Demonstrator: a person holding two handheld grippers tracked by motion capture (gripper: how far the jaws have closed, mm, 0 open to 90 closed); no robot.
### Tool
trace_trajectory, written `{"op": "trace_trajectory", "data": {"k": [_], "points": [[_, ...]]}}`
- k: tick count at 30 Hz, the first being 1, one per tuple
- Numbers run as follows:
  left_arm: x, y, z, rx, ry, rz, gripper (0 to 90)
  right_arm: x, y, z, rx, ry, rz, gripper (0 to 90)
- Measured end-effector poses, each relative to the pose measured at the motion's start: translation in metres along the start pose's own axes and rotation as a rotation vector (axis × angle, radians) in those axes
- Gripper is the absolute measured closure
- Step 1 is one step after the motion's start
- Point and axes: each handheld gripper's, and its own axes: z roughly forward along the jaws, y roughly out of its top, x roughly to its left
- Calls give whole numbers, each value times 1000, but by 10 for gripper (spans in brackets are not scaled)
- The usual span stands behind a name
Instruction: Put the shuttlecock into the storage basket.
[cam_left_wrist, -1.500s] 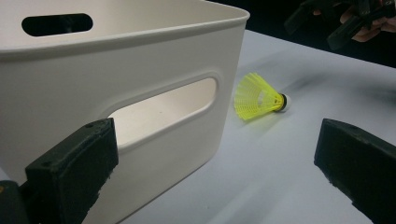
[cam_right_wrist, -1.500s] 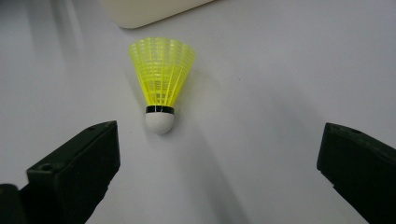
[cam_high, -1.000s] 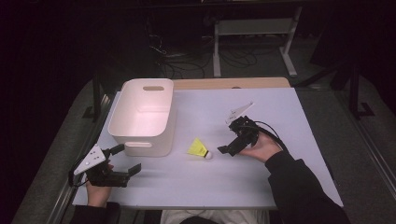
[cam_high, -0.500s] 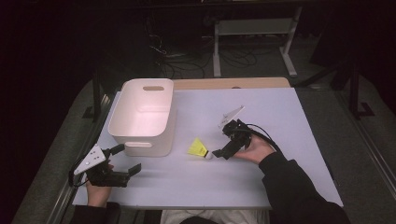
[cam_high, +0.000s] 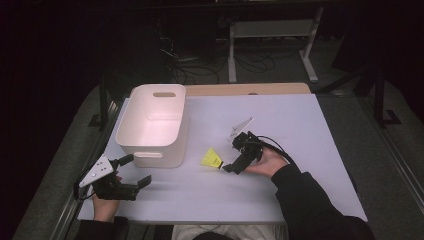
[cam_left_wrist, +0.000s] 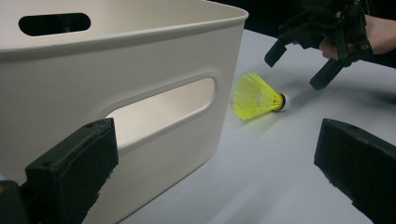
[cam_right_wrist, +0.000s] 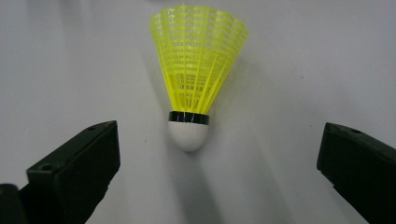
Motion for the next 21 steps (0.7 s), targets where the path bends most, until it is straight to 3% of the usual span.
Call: {"op": "trace_trajectory", "data": {"k": [16, 21], "points": [[0, 0, 0, 2, -2, 2, 0, 3, 0, 14, 14, 20, -7, 0], [0, 0, 0, 1, -1, 0, 0, 5, 0, 18, 5, 44, -14, 85]]}}
